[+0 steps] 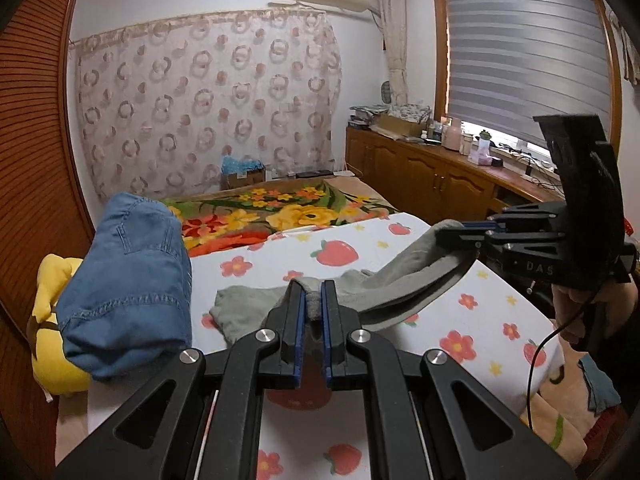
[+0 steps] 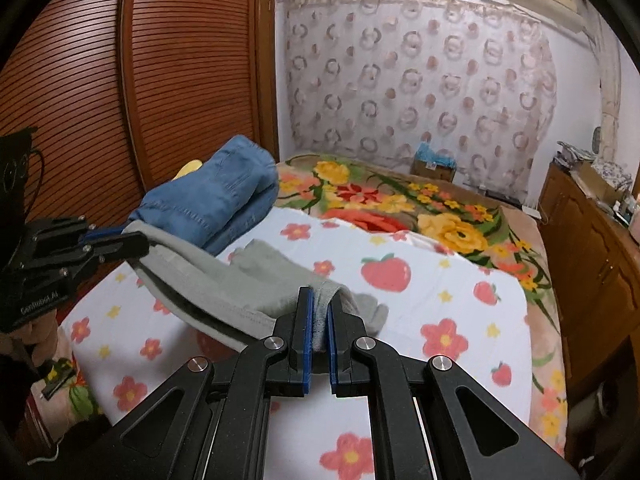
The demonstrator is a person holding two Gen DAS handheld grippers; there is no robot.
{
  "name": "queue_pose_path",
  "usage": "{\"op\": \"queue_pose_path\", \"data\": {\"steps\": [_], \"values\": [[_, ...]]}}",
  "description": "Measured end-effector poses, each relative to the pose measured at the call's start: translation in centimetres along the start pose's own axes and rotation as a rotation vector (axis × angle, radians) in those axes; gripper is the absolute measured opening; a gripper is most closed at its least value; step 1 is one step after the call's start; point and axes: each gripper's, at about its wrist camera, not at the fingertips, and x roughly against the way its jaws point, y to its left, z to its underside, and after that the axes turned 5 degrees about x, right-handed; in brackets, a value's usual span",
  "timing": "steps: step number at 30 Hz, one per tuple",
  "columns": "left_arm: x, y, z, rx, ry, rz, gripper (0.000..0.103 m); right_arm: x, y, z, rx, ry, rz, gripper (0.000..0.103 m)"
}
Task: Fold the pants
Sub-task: 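Lift the grey-green garment with both grippers and carry it over itself, then lower the held edge with both grippers, folding the garment onto itself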
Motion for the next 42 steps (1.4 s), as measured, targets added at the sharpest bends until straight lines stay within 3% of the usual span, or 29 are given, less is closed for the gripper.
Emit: {"op": "queue_pose_path", "data": {"steps": [6, 13, 21, 34, 42], "values": [[1.6, -0.4, 0.9, 0.009, 0.004, 0.029, 0.008, 2.3, -0.1, 1.8, -0.011, 0.013, -0.016, 0.006], [3.2, -0.4, 5.3, 0.065, 0.035, 0.042, 0.008, 4.0, 1.3, 4.8, -0.037, 0.025, -0.064, 0.006], [3.3, -0.3, 8.9, 0.111, 0.094, 0.052, 0.008, 4.1, 2.1, 6.7, -0.038, 0.054, -0.062, 0.006], [3.6, -1.0, 11.0, 0.108, 0.126, 0.069, 0.008, 4.0, 2.3, 8.4, -0.103, 0.101, -0.077, 0.006], [5.1, -2.0, 10.7, 0.100, 0.101, 0.087, 0.008, 5.4, 2.4, 8.2, -0.104, 0.081, -0.074, 0.006]]}}
